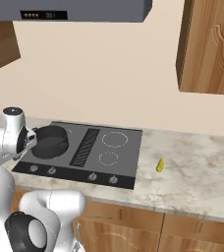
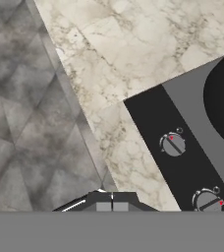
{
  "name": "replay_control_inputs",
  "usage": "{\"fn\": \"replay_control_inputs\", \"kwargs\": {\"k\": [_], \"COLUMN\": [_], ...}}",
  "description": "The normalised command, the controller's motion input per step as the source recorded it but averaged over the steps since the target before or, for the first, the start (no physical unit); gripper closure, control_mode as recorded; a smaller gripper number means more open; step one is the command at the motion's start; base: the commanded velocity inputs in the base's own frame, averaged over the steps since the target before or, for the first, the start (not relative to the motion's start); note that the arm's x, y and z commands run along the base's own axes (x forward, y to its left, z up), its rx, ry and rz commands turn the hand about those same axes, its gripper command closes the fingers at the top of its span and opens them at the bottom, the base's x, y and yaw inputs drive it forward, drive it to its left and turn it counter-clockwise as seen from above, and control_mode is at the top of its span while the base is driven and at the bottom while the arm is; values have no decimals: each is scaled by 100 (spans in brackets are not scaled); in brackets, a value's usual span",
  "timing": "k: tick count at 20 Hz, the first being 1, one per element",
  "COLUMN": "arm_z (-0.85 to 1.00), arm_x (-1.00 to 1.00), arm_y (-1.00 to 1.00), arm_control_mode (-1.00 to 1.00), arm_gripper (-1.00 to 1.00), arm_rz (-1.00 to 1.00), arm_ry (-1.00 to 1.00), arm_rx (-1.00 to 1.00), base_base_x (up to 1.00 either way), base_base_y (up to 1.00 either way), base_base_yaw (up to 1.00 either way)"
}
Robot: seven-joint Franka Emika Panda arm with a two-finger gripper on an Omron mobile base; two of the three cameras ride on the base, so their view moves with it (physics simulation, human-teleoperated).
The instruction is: Turn on the burner for the pot on the stove. Wait thirty seconds for the pot to heat up. Then add the lemon wedge to the pot.
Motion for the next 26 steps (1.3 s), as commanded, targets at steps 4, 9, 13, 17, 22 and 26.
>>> {"fn": "replay_control_inputs", "kwargs": {"k": [4,9,13,17,22,26], "arm_z": [0,0,0,0,0,0], "arm_x": [0,0,0,0,0,0], "arm_y": [0,0,0,0,0,0], "arm_control_mode": [-100,-100,-100,-100,-100,-100], "arm_gripper": [100,100,100,100,100,100], "arm_rz": [0,0,0,0,0,0], "arm_ry": [0,0,0,0,0,0], "arm_rx": [0,0,0,0,0,0], "base_base_x": [0,0,0,0,0,0], "base_base_y": [0,0,0,0,0,0], "base_base_yaw": [0,0,0,0,0,0]}}
